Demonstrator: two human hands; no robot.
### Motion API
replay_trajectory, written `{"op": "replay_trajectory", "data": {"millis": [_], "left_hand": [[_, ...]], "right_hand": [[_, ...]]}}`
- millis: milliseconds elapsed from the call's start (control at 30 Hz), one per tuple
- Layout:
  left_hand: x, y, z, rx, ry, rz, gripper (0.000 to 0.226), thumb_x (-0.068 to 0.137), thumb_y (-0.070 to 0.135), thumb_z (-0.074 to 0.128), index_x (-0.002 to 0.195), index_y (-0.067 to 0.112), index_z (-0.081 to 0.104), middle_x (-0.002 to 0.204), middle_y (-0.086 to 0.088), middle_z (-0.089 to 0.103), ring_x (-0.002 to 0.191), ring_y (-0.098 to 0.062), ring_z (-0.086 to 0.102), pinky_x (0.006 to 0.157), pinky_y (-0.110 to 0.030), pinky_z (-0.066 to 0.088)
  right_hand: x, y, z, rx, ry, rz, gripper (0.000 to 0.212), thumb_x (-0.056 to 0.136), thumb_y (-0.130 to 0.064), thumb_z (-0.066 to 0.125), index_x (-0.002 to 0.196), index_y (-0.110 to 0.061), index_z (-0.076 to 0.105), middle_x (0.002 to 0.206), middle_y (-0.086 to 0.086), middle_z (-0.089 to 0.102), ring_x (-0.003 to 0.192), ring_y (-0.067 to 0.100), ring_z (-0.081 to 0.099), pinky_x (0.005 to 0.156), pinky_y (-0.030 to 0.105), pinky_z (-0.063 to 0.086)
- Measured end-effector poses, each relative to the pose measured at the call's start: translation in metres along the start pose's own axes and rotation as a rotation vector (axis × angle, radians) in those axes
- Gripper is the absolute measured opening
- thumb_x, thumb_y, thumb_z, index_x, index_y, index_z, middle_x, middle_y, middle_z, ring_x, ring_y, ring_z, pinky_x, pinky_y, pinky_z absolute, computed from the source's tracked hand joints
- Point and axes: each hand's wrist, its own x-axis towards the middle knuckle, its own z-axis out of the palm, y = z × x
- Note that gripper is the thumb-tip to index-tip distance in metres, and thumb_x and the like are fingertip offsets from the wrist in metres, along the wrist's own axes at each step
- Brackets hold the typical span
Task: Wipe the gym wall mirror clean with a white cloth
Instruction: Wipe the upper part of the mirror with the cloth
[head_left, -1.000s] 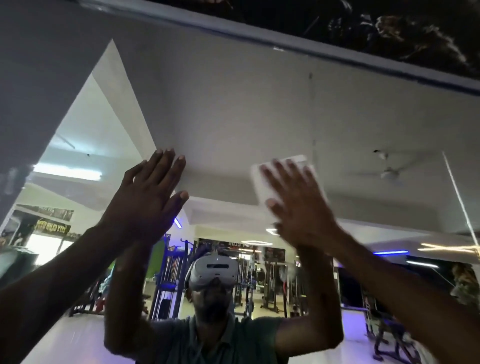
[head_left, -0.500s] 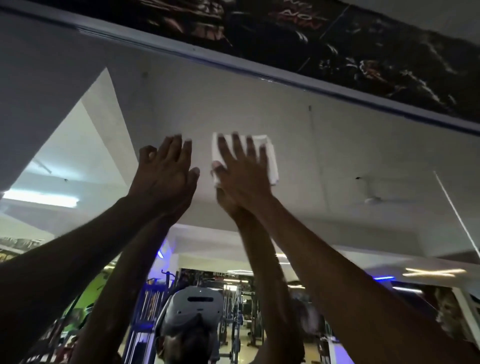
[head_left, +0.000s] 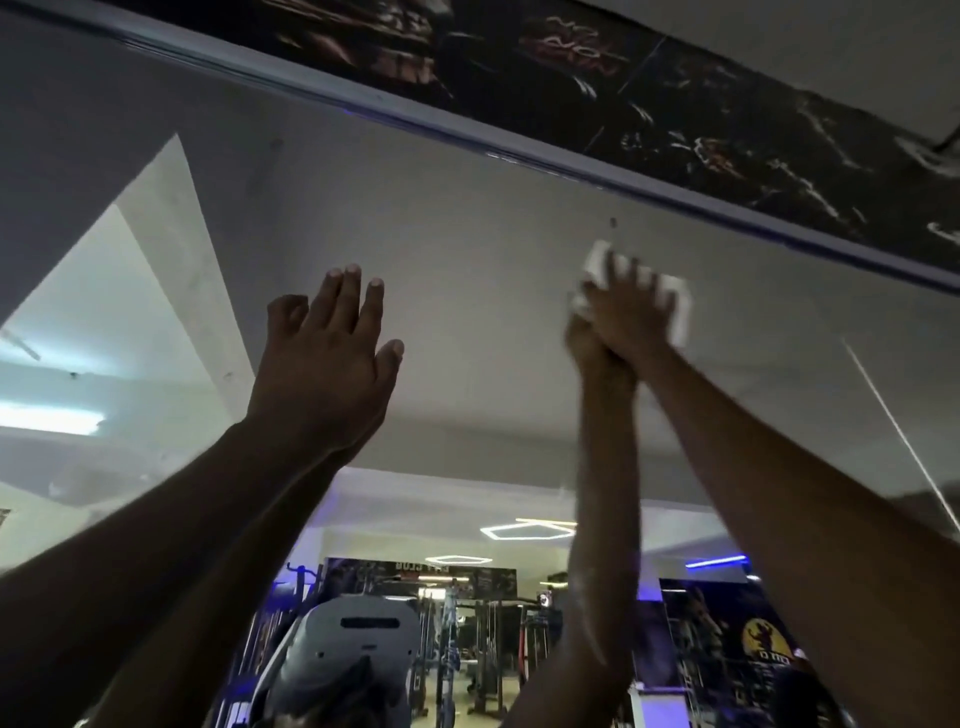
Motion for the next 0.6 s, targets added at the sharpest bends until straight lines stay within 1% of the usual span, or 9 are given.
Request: {"op": "replay_trajectory", "data": {"millis": [67,167,200,267,300,333,433,500,600], "left_hand": [[0.001,-0.002,0.000,-0.021,0.001,0.007,0.071,0.106,0.043,0.020,0.154,-0.003,0.046,0.158,-0.029,0.045,0.147,-0.041,0.045,0.105,-0.051,0.029],[0.002,-0.005,-0.001,-0.055,0.013,0.009,0.072,0.104,0.044,0.021,0.152,-0.003,0.048,0.156,-0.029,0.047,0.145,-0.042,0.048,0.105,-0.051,0.029],[0.002,-0.005,-0.001,-0.050,0.021,0.007,0.072,0.104,0.044,0.021,0.151,-0.003,0.049,0.156,-0.029,0.047,0.144,-0.042,0.049,0.105,-0.052,0.029],[0.001,-0.004,0.000,-0.032,0.024,0.011,0.070,0.104,0.043,0.022,0.151,-0.002,0.048,0.156,-0.028,0.048,0.144,-0.040,0.049,0.105,-0.052,0.030],[0.001,-0.003,-0.001,-0.029,0.017,0.018,0.070,0.104,0.043,0.022,0.152,-0.002,0.048,0.156,-0.027,0.048,0.145,-0.040,0.049,0.105,-0.052,0.030],[0.001,-0.002,-0.002,-0.033,0.008,0.020,0.069,0.104,0.043,0.023,0.152,-0.001,0.047,0.156,-0.027,0.048,0.145,-0.039,0.048,0.106,-0.052,0.030],[-0.001,-0.002,-0.004,-0.030,0.002,0.006,0.069,0.105,0.042,0.022,0.153,-0.001,0.046,0.157,-0.026,0.047,0.146,-0.039,0.047,0.106,-0.053,0.031],[-0.002,0.000,-0.007,-0.016,0.004,0.018,0.067,0.105,0.041,0.023,0.153,-0.002,0.045,0.156,-0.027,0.046,0.145,-0.039,0.046,0.105,-0.054,0.031],[-0.001,0.007,-0.009,-0.030,-0.012,-0.016,0.068,0.103,0.040,0.024,0.152,-0.003,0.042,0.155,-0.029,0.044,0.146,-0.040,0.043,0.107,-0.056,0.031]], "right_hand": [[-0.014,-0.069,0.005,-0.009,-0.003,-0.259,0.078,0.099,-0.066,0.010,0.169,-0.032,0.013,0.173,0.009,0.021,0.156,0.038,0.022,0.124,0.062,0.017],[-0.028,-0.106,-0.004,0.041,-0.069,-0.476,0.063,0.111,-0.055,0.019,0.169,-0.035,0.005,0.178,0.002,0.008,0.163,0.031,0.006,0.129,0.056,0.002],[-0.024,-0.092,-0.006,0.014,-0.049,-0.521,0.063,0.110,-0.054,0.018,0.169,-0.033,0.011,0.177,0.003,0.014,0.162,0.031,0.012,0.128,0.056,0.007],[0.000,-0.031,0.000,-0.124,0.029,-0.548,0.073,0.100,-0.050,0.017,0.164,-0.021,0.037,0.168,0.015,0.035,0.152,0.041,0.036,0.120,0.061,0.031],[0.014,0.011,0.003,-0.162,0.068,-0.470,0.081,0.093,-0.049,0.015,0.159,-0.014,0.046,0.161,0.022,0.044,0.144,0.047,0.046,0.113,0.062,0.040],[0.020,0.056,0.002,-0.170,0.041,-0.329,0.089,0.087,-0.051,0.010,0.160,-0.010,0.043,0.156,0.026,0.046,0.137,0.050,0.049,0.110,0.062,0.042],[-0.007,0.158,-0.003,-0.098,-0.035,0.015,0.098,0.083,-0.062,0.000,0.167,-0.018,0.025,0.159,0.024,0.038,0.140,0.047,0.042,0.115,0.064,0.033],[-0.039,0.186,-0.004,-0.083,-0.036,0.088,0.097,0.083,-0.064,0.000,0.167,-0.022,0.024,0.161,0.021,0.037,0.144,0.046,0.039,0.117,0.066,0.030],[-0.075,0.165,0.000,-0.003,-0.013,0.172,0.100,0.081,-0.069,-0.001,0.168,-0.026,0.023,0.167,0.017,0.033,0.152,0.043,0.032,0.122,0.064,0.020]]}}
